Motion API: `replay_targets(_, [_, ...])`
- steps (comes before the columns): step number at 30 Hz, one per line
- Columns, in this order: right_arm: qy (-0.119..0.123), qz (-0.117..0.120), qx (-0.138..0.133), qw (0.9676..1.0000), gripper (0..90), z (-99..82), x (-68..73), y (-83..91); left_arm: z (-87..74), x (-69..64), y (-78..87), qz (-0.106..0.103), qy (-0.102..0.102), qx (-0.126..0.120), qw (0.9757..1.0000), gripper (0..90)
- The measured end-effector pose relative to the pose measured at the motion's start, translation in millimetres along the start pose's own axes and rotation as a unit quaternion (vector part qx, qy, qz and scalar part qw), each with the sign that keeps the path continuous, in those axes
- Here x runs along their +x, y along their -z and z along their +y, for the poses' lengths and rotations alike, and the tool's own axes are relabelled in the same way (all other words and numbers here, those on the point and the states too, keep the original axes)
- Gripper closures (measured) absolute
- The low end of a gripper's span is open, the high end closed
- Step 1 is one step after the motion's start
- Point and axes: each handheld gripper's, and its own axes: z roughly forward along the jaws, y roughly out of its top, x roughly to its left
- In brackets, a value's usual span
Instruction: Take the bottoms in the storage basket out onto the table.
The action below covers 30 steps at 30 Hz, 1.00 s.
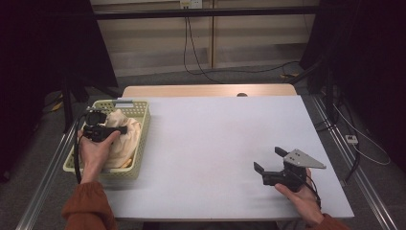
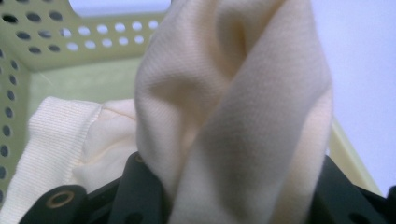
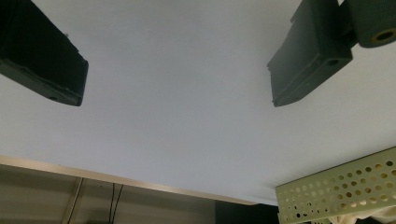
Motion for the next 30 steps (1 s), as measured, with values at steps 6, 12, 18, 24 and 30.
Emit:
replay_targets(6, [0.000, 0.000, -0.001, 1.0000, 4.4, 0.1, 0.1, 0.2, 0.9, 1.7, 10.0, 0.006, -0.002, -0.038, 0.9993, 60.2])
replay_targets(12, [0.001, 0.000, -0.002, 1.0000, 4.4, 0.3, 0.2, 0.4, 1.7, -2.5, 19.5, 0.007, -0.024, -0.085, 0.9961, 60.2])
replay_targets(18, [-0.001, 0.000, -0.003, 1.0000, 4.4, 0.2, 0.4, 0.6, 1.2, -2.1, 25.4, 0.015, -0.021, -0.111, 0.9935, 60.2])
replay_targets(24, [0.002, -0.002, -0.001, 1.0000, 4.4, 0.6, 0.9, 0.3, 0.5, -1.5, 33.7, 0.017, -0.021, -0.138, 0.9900, 60.1])
replay_targets(30, [0.004, -0.001, -0.001, 1.0000, 3.9, 0.3, 1.4, 0.4, 0.5, -2.1, 39.5, 0.018, -0.022, -0.163, 0.9862, 60.2])
